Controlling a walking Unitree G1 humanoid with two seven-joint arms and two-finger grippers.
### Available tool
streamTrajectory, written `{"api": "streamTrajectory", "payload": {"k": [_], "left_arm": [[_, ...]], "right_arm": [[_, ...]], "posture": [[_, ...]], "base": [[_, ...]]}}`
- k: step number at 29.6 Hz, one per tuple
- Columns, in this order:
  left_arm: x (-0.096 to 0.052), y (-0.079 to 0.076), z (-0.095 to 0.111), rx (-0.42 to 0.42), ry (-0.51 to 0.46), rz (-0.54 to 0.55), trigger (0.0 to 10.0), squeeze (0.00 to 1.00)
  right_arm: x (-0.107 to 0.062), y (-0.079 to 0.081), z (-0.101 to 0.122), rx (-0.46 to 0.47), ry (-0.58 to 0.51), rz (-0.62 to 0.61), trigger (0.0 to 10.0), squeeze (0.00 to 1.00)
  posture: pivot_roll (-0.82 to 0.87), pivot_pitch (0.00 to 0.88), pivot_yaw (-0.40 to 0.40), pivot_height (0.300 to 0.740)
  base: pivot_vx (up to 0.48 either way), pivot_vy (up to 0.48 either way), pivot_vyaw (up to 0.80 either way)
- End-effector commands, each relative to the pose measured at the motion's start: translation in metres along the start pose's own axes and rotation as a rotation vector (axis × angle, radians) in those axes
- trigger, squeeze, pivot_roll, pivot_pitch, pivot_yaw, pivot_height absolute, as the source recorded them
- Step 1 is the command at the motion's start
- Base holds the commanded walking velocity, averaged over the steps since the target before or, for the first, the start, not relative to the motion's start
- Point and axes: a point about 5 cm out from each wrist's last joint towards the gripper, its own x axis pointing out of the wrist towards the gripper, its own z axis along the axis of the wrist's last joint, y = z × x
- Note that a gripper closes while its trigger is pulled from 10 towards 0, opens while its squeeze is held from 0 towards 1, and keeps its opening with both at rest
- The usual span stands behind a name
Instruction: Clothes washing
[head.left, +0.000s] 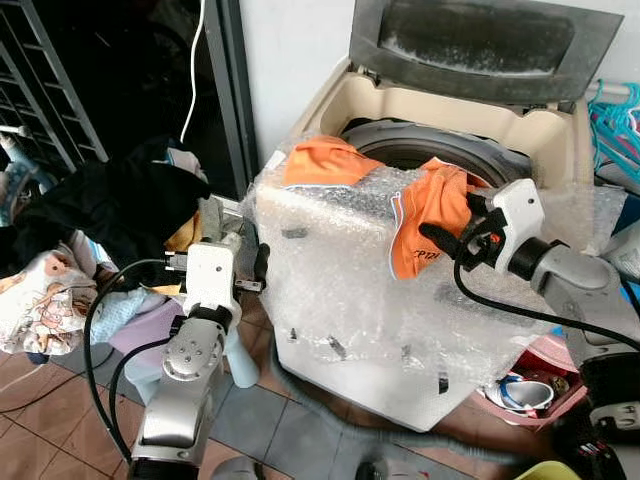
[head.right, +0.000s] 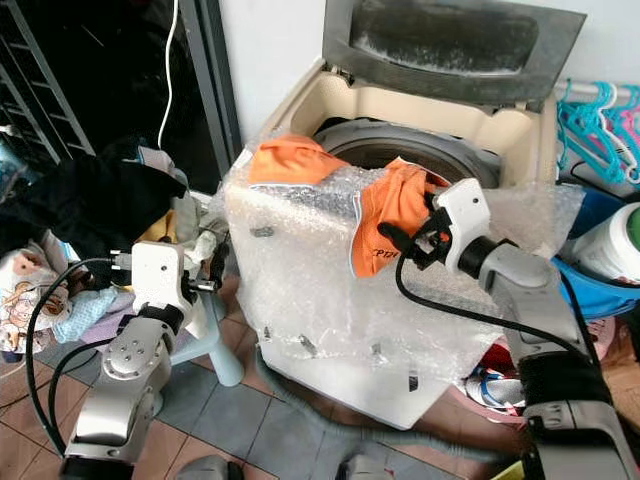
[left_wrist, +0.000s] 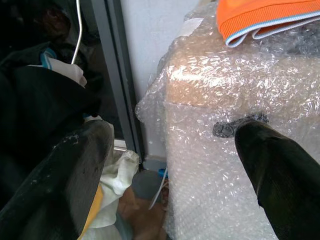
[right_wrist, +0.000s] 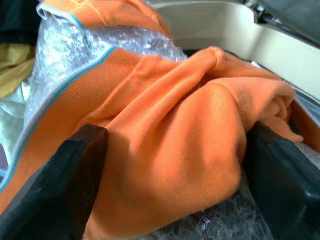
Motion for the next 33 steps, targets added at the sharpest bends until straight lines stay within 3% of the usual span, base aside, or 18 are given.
{"api": "streamTrajectory", "payload": {"k": [1, 4, 6, 7, 9, 10, 12, 14, 17, 19, 21, 24, 26, 27, 29, 33], "left_arm": [[0.002, 0.000, 0.002, 0.009, -0.005, -0.008, 10.0, 0.00], [0.001, 0.000, 0.002, 0.009, -0.005, -0.003, 10.0, 0.00], [0.001, 0.000, 0.002, 0.009, -0.005, -0.003, 10.0, 0.00], [0.001, 0.001, 0.002, 0.009, -0.005, -0.001, 10.0, 0.00], [0.001, 0.001, 0.002, 0.009, -0.006, 0.001, 10.0, 0.00], [0.002, 0.001, 0.002, 0.009, -0.005, 0.001, 10.0, 0.00], [0.001, 0.001, 0.003, 0.010, -0.007, 0.003, 10.0, 0.00], [0.001, 0.001, 0.003, 0.011, -0.009, 0.009, 10.0, 0.00], [0.000, 0.003, 0.003, 0.009, -0.008, 0.019, 10.0, 0.00], [0.000, 0.003, 0.003, 0.007, -0.006, 0.022, 10.0, 0.00], [0.000, 0.002, 0.002, 0.007, -0.005, 0.015, 10.0, 0.00], [0.001, 0.000, 0.002, 0.004, -0.005, 0.005, 10.0, 0.00], [0.001, 0.000, 0.002, 0.004, -0.005, 0.005, 10.0, 0.00], [0.001, 0.000, 0.002, 0.004, -0.006, 0.003, 10.0, 0.00], [0.001, 0.000, 0.002, 0.002, -0.006, 0.004, 10.0, 0.00], [0.002, -0.001, 0.002, 0.001, -0.005, 0.000, 10.0, 0.00]], "right_arm": [[0.008, 0.010, -0.010, -0.018, 0.082, 0.038, 10.0, 0.00], [0.029, 0.013, 0.000, 0.016, 0.038, -0.036, 10.0, 0.00], [0.031, 0.013, 0.003, 0.026, 0.026, -0.049, 10.0, 0.00], [0.044, 0.005, 0.022, 0.067, -0.056, -0.144, 10.0, 0.00], [0.055, -0.003, 0.042, 0.141, -0.139, -0.222, 10.0, 0.00], [0.059, -0.007, 0.053, 0.205, -0.186, -0.248, 10.0, 0.00], [0.061, -0.016, 0.079, 0.240, -0.288, -0.311, 10.0, 0.00], [0.059, -0.025, 0.098, 0.179, -0.350, -0.385, 10.0, 0.00], [0.054, -0.033, 0.108, 0.063, -0.371, -0.472, 10.0, 0.00], [0.051, -0.037, 0.114, 0.074, -0.409, -0.497, 10.0, 0.00], [0.053, -0.030, 0.115, 0.107, -0.426, -0.421, 10.0, 0.00], [0.060, -0.001, 0.105, 0.138, -0.414, -0.184, 10.0, 0.00], [0.061, 0.004, 0.103, 0.151, -0.409, -0.138, 10.0, 0.00], [0.061, 0.024, 0.094, 0.164, -0.376, 0.027, 10.0, 0.00], [0.057, 0.044, 0.080, 0.139, -0.329, 0.168, 10.0, 0.00], [0.061, 0.058, 0.065, 0.112, -0.263, 0.237, 10.0, 0.00]], "posture": [[-0.03, 0.000, 0.009, 0.740], [-0.02, 0.000, 0.007, 0.740], [-0.02, 0.000, 0.007, 0.740], [-0.02, 0.000, 0.005, 0.740], [-0.02, 0.000, 0.005, 0.740], [-0.01, 0.000, 0.003, 0.740], [-0.01, 0.000, 0.002, 0.740], [-0.01, 0.000, -0.003, 0.740], [-0.01, 0.000, -0.003, 0.740], [-0.01, 0.000, -0.003, 0.740], [-0.01, 0.000, -0.005, 0.740], [-0.02, 0.000, 0.000, 0.740], [-0.02, 0.000, 0.000, 0.740], [-0.02, 0.000, 0.000, 0.740], [-0.02, 0.000, 0.000, 0.740], [-0.02, 0.000, -0.002, 0.740]], "base": [[0.000, 0.000, 0.00], [0.000, 0.000, 0.00], [0.000, 0.000, 0.00], [0.000, 0.000, 0.00], [0.000, 0.000, 0.00], [0.000, 0.000, 0.00], [0.000, 0.000, 0.00], [0.000, 0.000, 0.00], [0.000, 0.000, 0.00], [0.000, 0.000, 0.00], [0.000, 0.000, 0.00], [0.000, 0.000, 0.00], [0.000, 0.000, 0.00], [0.000, 0.000, 0.00], [0.000, 0.000, 0.00], [0.000, 0.000, 0.00]]}}
